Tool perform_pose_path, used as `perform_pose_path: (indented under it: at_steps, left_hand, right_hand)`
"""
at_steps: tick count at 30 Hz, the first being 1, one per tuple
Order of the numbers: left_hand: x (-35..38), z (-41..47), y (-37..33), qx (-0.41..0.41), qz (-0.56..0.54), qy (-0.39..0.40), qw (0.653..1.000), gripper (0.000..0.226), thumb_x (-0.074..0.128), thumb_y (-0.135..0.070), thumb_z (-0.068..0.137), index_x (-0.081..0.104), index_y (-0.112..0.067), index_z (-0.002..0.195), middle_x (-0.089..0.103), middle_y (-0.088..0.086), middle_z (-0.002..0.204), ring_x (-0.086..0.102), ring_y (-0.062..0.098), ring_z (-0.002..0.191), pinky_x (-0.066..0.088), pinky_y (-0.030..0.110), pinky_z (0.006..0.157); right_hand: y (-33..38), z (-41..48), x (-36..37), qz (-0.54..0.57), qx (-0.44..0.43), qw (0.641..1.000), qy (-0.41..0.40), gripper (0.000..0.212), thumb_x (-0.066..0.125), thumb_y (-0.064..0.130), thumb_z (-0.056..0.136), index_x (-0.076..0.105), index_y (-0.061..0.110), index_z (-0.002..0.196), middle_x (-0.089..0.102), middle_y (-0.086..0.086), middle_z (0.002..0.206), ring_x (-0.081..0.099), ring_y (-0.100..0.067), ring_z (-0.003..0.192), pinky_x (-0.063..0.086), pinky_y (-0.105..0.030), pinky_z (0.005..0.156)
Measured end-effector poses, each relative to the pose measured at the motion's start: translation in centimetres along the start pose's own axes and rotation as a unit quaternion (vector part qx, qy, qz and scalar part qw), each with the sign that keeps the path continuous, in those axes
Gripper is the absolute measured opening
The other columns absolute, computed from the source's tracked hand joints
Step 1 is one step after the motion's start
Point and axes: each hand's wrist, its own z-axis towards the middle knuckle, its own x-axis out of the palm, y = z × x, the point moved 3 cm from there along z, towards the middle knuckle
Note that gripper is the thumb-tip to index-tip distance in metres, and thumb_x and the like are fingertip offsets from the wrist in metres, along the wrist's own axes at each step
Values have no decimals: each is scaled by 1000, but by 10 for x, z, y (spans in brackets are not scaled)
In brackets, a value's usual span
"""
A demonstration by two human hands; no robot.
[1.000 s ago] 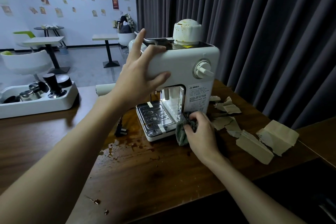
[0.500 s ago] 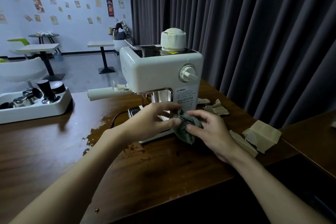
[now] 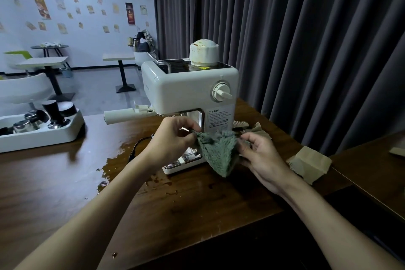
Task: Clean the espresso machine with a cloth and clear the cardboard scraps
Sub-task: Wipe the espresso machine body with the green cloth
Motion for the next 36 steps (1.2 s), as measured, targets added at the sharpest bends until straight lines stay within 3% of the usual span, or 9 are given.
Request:
perform_pose_path:
  at_steps: [2, 7, 11, 19, 21, 23, 27, 30, 36]
  left_hand:
    - [1, 0, -2, -16, 31, 26, 999, 15, 59, 4, 94, 69, -7, 89, 75, 17, 90, 76, 26, 82, 61, 51, 77]
    - [18, -8, -14, -39, -26, 81, 996, 25, 71, -28, 92, 72, -11, 110, 75, 1, 93, 69, -1, 73, 50, 14, 56]
    - [28, -3, -14, -31, -23, 65, 997, 46, 76, -41, 84, 69, -14, 120, 73, -4, 111, 70, 5, 99, 58, 19, 81]
    - [30, 0, -10, -29, -76, -26, 996, 21, 76, -10, 87, 72, -16, 106, 73, 2, 107, 72, 14, 97, 60, 23, 78]
    - [29, 1, -11, -51, -134, -51, 988, 20, 75, -7, 87, 69, -17, 105, 73, 4, 106, 72, 16, 94, 58, 19, 65]
    - [27, 2, -10, -104, -223, -84, 966, 22, 73, -3, 87, 64, -15, 103, 70, 6, 96, 70, 19, 85, 53, 19, 54]
    - [31, 6, -11, -193, -354, -77, 912, 24, 70, 2, 88, 53, -6, 103, 67, 11, 83, 68, 22, 72, 57, 35, 68]
    - [31, 9, -5, -196, -322, -57, 925, 17, 72, -2, 89, 57, -5, 95, 66, 10, 78, 63, 12, 55, 53, 24, 55]
    - [30, 5, 2, -89, -154, 40, 983, 16, 74, -22, 89, 71, -17, 104, 69, 7, 109, 72, 26, 97, 62, 39, 83]
  right_hand:
    - [1, 2, -2, 32, 0, 999, -31, 17, 54, 11, 94, 59, 1, 107, 70, -14, 109, 69, -23, 100, 60, -37, 77]
    - [8, 1, 3, 73, -16, 996, -52, 21, 56, 3, 92, 56, 2, 112, 70, -12, 109, 70, -20, 99, 58, -28, 78]
    - [9, 0, 11, -2, -39, 998, -49, 30, 64, 1, 89, 57, 10, 117, 67, -6, 112, 67, -19, 105, 57, -32, 85]
    - [3, 0, 12, 47, 7, 999, 18, 57, 69, 2, 83, 51, 25, 131, 48, -9, 138, 58, -24, 121, 54, -34, 91]
    - [4, -3, 13, 23, -3, 999, 46, 70, 70, 1, 82, 42, 28, 140, 48, -3, 138, 62, -21, 117, 53, -33, 93]
    - [4, -7, 17, -59, -13, 994, 90, 73, 71, 0, 81, 40, 29, 140, 48, 6, 137, 62, -11, 115, 52, -26, 93]
    - [-7, -6, 24, -153, -22, 982, 104, 80, 71, 5, 84, 29, 27, 148, 44, 24, 132, 50, 5, 121, 43, -19, 100]
    - [-8, 2, 25, -204, -77, 975, 32, 64, 70, 7, 86, 42, 33, 137, 50, 22, 130, 46, 0, 128, 39, -22, 107]
    - [-7, 8, 20, -171, -81, 980, -57, 42, 67, 5, 87, 56, 35, 114, 63, 2, 118, 62, -16, 112, 56, -37, 90]
